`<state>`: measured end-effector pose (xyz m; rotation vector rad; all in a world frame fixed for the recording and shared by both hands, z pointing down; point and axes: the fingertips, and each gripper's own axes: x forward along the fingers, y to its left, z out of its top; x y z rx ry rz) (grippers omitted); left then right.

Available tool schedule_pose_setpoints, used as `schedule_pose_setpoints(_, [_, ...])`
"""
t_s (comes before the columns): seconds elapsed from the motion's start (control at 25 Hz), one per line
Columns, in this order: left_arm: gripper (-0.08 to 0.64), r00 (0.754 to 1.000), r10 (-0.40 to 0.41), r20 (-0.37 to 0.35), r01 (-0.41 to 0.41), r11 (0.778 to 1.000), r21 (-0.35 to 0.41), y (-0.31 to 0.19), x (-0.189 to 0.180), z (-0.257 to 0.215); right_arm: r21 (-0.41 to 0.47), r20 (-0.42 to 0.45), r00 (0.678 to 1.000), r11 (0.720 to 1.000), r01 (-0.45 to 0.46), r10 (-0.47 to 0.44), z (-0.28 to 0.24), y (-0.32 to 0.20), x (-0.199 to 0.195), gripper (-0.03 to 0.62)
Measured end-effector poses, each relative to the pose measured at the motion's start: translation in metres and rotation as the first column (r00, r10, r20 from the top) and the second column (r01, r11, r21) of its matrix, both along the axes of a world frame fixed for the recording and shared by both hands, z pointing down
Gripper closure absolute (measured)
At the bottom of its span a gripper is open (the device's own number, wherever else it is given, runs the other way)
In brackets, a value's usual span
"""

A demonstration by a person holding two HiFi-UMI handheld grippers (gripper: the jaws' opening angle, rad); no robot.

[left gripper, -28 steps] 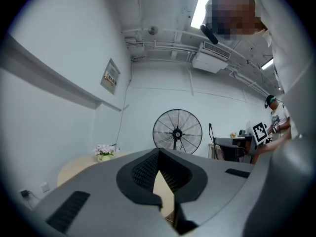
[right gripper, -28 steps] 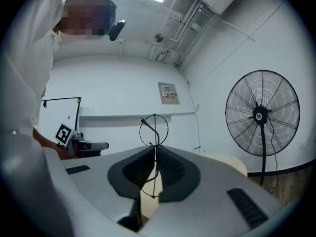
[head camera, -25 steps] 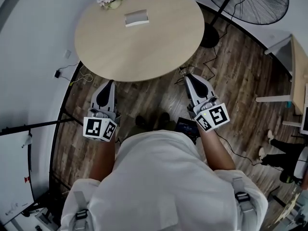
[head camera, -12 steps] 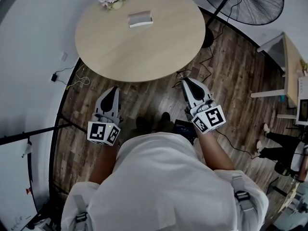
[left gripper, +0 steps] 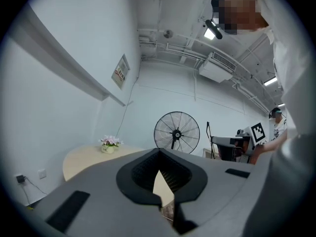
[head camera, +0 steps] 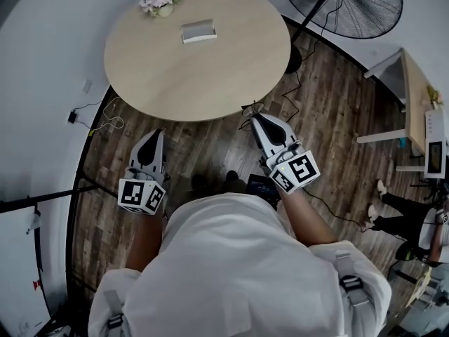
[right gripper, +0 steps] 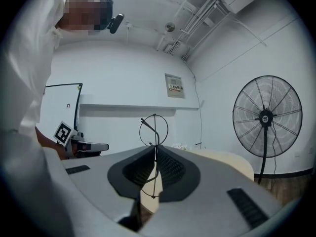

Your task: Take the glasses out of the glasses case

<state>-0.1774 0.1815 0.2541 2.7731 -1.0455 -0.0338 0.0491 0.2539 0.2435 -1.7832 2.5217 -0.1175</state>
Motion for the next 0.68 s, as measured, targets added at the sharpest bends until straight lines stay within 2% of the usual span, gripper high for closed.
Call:
schedule_pose_setpoints(0.28, [0.548,1.000,0.001,-0.006,-0.001,0.999,0.032,0.008,0.029,-0.019,0.033,0.014,0.999,0.999,-0.034,0.034,-0.012,0.008,0.034,0.561])
schedule_pose_setpoints(0.44, [0.548,1.000,-0.002,0.001,0.002,1.000,0.012,0.011,0.046,-0.015,0.040,0.023,0.998,0.998,-0.051,0.050,-0.010,0.017,0.052,0.561])
schedule_pose_setpoints(0.68, [0.548,0.999,0.036,0.008,-0.036,0.999,-0.029,0.028,0.085,-0.006,-0.012,0.045,0.997,0.998,-0.065,0.066,0.004,0.033,0.080,0.561])
